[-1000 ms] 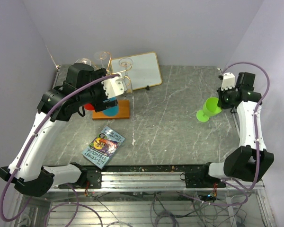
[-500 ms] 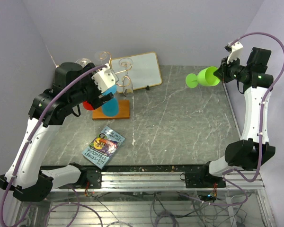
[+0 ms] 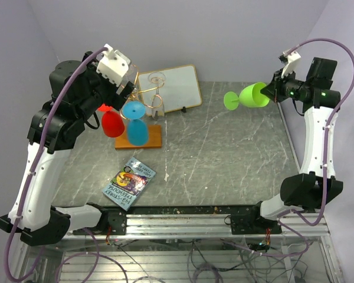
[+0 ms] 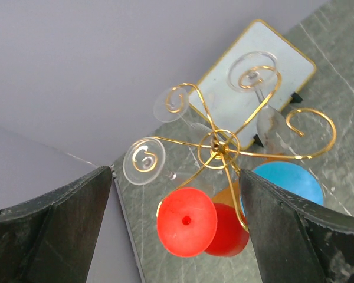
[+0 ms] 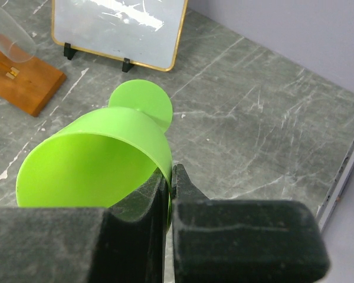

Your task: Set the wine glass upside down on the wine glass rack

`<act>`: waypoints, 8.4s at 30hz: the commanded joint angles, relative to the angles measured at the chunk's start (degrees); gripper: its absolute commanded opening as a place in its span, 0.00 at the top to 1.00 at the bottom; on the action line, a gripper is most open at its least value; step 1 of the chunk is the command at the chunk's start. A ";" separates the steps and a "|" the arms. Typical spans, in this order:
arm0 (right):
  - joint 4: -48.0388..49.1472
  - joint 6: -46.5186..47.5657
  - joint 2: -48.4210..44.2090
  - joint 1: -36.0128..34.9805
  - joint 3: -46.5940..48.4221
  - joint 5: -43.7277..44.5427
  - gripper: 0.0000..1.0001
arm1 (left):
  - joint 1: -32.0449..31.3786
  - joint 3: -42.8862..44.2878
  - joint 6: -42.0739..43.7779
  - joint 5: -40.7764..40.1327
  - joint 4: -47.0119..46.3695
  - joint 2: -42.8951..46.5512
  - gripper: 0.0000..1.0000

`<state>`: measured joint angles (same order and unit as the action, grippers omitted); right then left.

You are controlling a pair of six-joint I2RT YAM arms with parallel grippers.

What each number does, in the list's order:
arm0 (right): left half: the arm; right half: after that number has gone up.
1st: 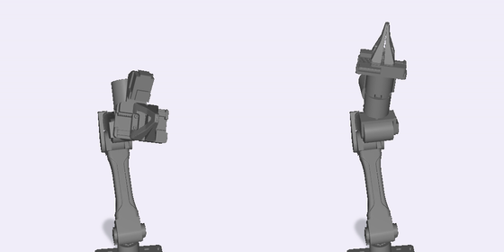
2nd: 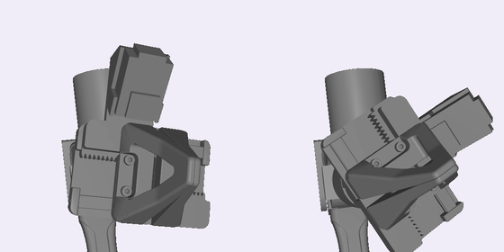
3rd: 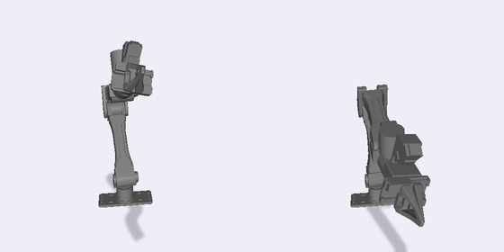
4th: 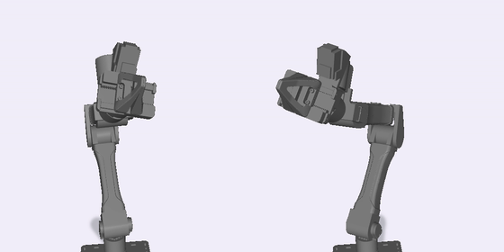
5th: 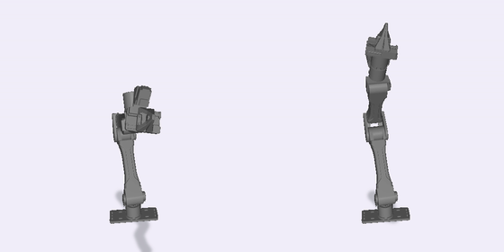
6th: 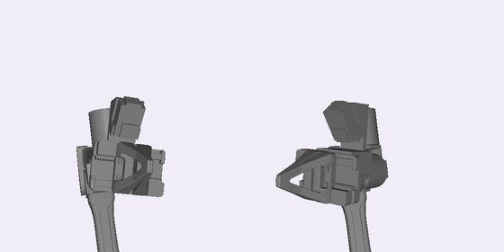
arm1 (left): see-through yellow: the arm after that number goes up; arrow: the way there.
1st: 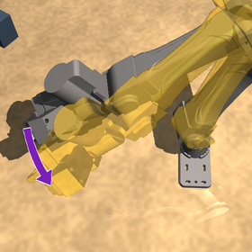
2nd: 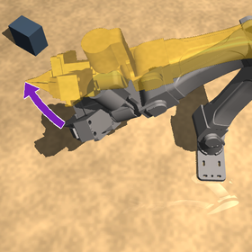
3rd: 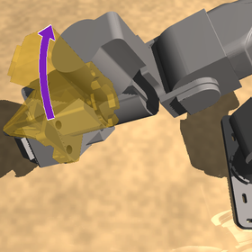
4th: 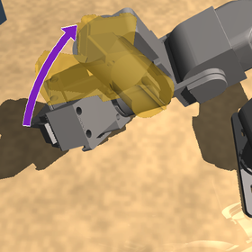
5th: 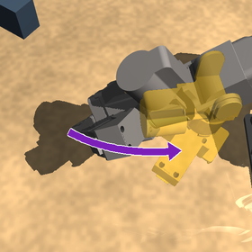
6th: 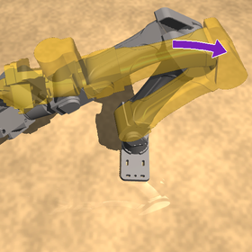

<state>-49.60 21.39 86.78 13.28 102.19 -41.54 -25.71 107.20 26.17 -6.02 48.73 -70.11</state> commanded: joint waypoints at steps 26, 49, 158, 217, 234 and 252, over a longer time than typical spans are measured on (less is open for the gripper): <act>15.98 -7.51 1.77 -19.65 14.62 4.47 1.00 | 0.41 4.82 -19.32 10.58 -10.32 -9.48 0.01; 25.88 -28.14 7.35 -24.52 19.14 -10.17 1.00 | 3.74 4.91 -48.69 32.07 -19.99 -18.24 0.17; 12.69 -7.94 -4.39 -15.45 13.30 15.46 0.18 | -19.91 -5.22 22.77 -25.42 -6.85 -17.06 0.93; 14.15 -10.49 -4.61 -11.98 11.36 8.83 0.17 | -20.03 -3.92 24.48 -16.76 2.69 -12.51 0.93; 14.26 -10.49 -4.34 -11.83 11.19 8.70 0.17 | -20.77 -2.36 25.39 -15.51 4.15 -12.60 0.93; 14.49 -10.58 -4.38 -11.50 10.84 8.56 0.16 | -21.25 -1.47 26.68 -14.05 5.95 -12.25 0.93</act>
<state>-36.47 11.35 83.33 1.34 113.30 -32.42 -46.35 103.33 52.10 -21.63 54.00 -84.29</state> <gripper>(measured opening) 0.834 0.082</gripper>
